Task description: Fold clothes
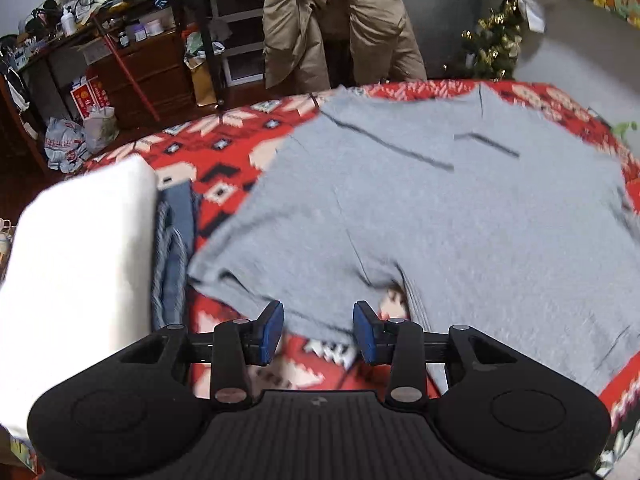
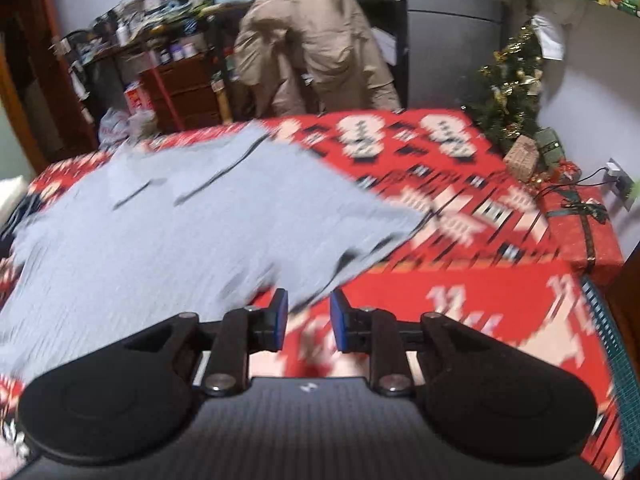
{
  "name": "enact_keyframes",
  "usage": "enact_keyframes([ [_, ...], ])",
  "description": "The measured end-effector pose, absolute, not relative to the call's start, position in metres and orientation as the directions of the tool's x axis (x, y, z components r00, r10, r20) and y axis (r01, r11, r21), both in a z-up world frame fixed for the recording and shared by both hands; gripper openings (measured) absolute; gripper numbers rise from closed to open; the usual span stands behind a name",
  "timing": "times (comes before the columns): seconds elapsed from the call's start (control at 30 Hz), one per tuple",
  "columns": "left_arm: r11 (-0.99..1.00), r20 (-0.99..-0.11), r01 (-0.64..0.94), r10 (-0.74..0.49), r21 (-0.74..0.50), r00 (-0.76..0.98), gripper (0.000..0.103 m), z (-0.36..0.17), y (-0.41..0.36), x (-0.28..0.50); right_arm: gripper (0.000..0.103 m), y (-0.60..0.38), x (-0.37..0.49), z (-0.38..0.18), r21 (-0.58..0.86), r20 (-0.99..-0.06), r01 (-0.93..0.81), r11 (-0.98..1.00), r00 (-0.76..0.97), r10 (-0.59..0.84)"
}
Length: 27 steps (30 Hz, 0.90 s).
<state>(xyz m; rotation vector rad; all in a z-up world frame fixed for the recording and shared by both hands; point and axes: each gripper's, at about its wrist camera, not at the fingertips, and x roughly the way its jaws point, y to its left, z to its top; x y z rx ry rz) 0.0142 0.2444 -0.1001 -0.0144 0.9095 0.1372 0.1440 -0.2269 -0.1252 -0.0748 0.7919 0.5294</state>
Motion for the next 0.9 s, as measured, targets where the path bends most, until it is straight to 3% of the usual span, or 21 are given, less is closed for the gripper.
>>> enact_keyframes([
  [0.17,0.991,-0.758,-0.127,0.108,0.033,0.643,0.038,-0.119,0.235,0.019,0.026,-0.230,0.110,-0.140,0.200,-0.688,-0.430,0.880,0.578,0.439],
  [0.2,0.991,-0.752,-0.124,0.111,0.038,0.650,0.033,-0.121,0.233,0.020,0.026,-0.232,0.104,-0.141,0.213,-0.684,-0.423,0.881,0.579,0.444],
  [0.23,0.992,-0.748,-0.113,0.117,0.056,0.654,0.014,-0.120,0.230,0.018,0.026,-0.233,0.099,-0.141,0.219,-0.682,-0.416,0.883,0.581,0.443],
  [0.27,0.992,-0.743,-0.103,0.123,0.074,0.658,0.005,-0.120,0.227,0.017,0.026,-0.234,0.094,-0.141,0.222,-0.681,-0.411,0.884,0.583,0.442],
  [0.53,0.982,-0.715,-0.048,0.168,0.185,0.679,0.006,-0.115,0.207,-0.008,0.030,-0.241,0.076,-0.136,0.221,-0.676,-0.401,0.889,0.594,0.436],
  [0.77,0.989,-0.732,-0.062,0.144,0.137,0.666,0.006,-0.122,0.205,-0.016,0.032,-0.243,0.077,-0.137,0.240,-0.674,-0.393,0.888,0.591,0.444],
  [0.9,0.985,-0.741,-0.058,0.162,0.165,0.652,0.012,-0.123,0.203,-0.018,0.035,-0.246,0.079,-0.137,0.245,-0.672,-0.383,0.890,0.595,0.441],
])
